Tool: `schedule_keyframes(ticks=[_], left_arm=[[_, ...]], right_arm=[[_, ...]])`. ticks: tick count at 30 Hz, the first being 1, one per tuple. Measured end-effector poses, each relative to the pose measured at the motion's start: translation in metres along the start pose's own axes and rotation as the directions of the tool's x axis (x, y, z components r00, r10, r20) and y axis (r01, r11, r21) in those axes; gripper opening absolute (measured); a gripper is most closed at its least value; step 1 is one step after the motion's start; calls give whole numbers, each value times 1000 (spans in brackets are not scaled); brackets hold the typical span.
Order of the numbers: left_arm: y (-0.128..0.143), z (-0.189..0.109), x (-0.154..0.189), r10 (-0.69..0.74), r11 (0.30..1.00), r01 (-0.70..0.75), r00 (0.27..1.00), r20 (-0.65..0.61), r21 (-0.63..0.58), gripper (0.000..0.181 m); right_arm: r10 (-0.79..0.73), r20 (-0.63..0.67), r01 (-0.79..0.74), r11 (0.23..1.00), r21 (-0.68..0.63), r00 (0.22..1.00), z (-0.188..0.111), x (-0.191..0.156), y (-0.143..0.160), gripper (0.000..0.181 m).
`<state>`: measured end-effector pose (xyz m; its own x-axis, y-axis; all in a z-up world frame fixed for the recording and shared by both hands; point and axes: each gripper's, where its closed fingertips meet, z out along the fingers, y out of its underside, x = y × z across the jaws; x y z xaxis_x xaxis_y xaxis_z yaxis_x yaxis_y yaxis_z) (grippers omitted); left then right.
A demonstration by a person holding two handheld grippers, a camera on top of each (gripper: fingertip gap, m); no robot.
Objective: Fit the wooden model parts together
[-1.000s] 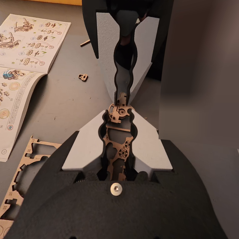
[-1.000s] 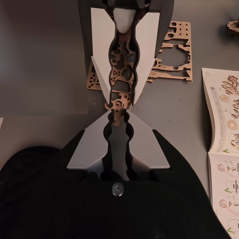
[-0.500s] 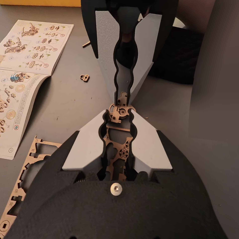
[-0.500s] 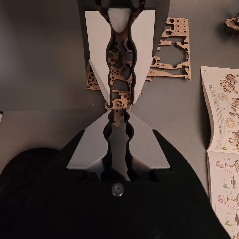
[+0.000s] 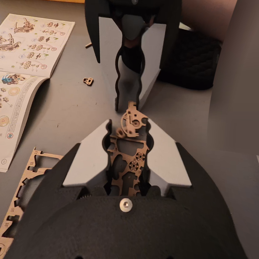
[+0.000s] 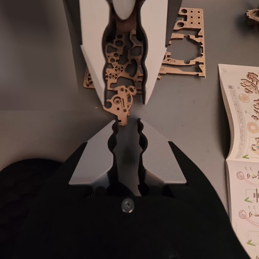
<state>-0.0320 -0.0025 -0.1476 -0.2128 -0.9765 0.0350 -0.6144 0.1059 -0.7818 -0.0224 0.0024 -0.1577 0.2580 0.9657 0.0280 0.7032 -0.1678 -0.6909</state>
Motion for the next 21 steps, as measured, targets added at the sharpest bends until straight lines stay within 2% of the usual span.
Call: schedule_keyframes(ticks=[2,4,5,7,9,11,12,14,17,20,21], left_arm=[[6,4,2,39,998,-39,999,5,-46,56],[9,6,2,72,995,-70,997,19,-70,55],[9,5,2,77,995,-76,997,22,-68,49],[9,4,1,56,997,-56,998,7,-61,40],[9,2,1,17,998,-17,1000,-16,-56,39],[9,0,-1,-22,999,21,999,-29,-51,33],[9,-1,-4,-38,998,37,999,-24,-48,37],[8,-4,-8,-29,999,29,1000,-5,-39,39],[10,-6,-14,25,998,-22,999,47,-61,47],[11,-2,-14,73,995,-68,995,68,-73,41],[10,-2,-13,83,994,-78,994,69,-74,31]], right_arm=[[16,16,-16,1000,-2,1000,0,-1,1,10],[32,12,-32,999,4,999,-1,1,0,10],[43,12,-43,999,7,999,-2,2,0,10],[61,5,-61,998,8,998,-3,4,0,10],[76,3,-76,997,6,997,-3,5,1,10],[99,19,-99,995,11,995,-5,4,0,5],[123,21,-123,992,15,992,-6,5,0,0],[169,54,-171,984,45,984,-10,5,-4,0],[175,11,-175,984,25,985,-11,13,2,6],[158,-3,-158,987,8,987,-8,13,5,11],[158,-6,-158,987,2,987,-7,13,6,13]])
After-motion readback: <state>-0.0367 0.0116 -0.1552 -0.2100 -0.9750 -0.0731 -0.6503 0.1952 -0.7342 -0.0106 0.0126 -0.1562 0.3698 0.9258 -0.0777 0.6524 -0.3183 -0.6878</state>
